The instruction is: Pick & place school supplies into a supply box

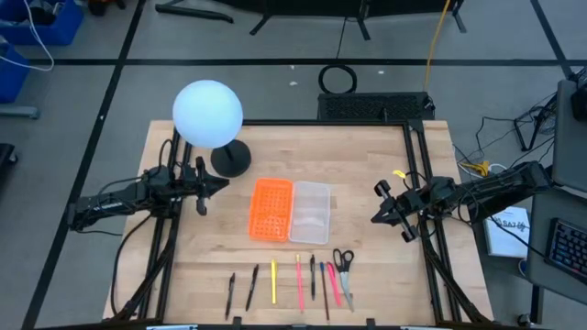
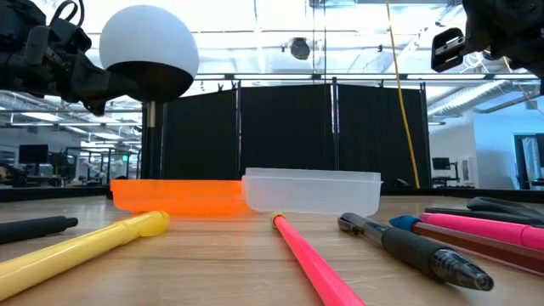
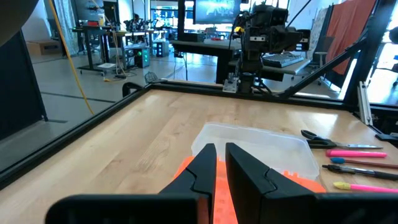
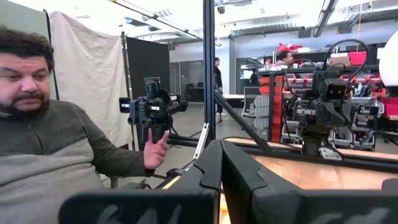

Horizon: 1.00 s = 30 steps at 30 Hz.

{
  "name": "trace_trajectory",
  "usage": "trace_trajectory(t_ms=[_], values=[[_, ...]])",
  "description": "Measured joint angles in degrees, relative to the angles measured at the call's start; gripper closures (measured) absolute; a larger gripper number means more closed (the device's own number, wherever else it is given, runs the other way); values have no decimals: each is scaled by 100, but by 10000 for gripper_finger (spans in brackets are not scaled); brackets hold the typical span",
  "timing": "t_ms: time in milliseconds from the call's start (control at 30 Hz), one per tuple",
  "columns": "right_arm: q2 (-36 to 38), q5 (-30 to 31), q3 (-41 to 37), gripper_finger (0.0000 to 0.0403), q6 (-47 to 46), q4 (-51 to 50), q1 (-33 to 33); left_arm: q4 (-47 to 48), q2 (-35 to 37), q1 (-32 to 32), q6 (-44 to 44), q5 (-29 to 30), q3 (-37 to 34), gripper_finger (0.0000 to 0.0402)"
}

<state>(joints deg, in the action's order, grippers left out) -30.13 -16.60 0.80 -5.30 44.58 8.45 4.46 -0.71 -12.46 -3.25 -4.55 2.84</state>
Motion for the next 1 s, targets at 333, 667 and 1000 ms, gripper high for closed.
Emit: trace_trajectory(t_ms=[333,667,1000], values=[[0,0,2,403,-1,109,1,-12,0,1,0,-1,1,360],[0,0,7,403,0,115,26,-593,1,0,11,161,-1,360],[3,484,6,403,410,147,24,-311,-9,1,-38,161,-1,360]])
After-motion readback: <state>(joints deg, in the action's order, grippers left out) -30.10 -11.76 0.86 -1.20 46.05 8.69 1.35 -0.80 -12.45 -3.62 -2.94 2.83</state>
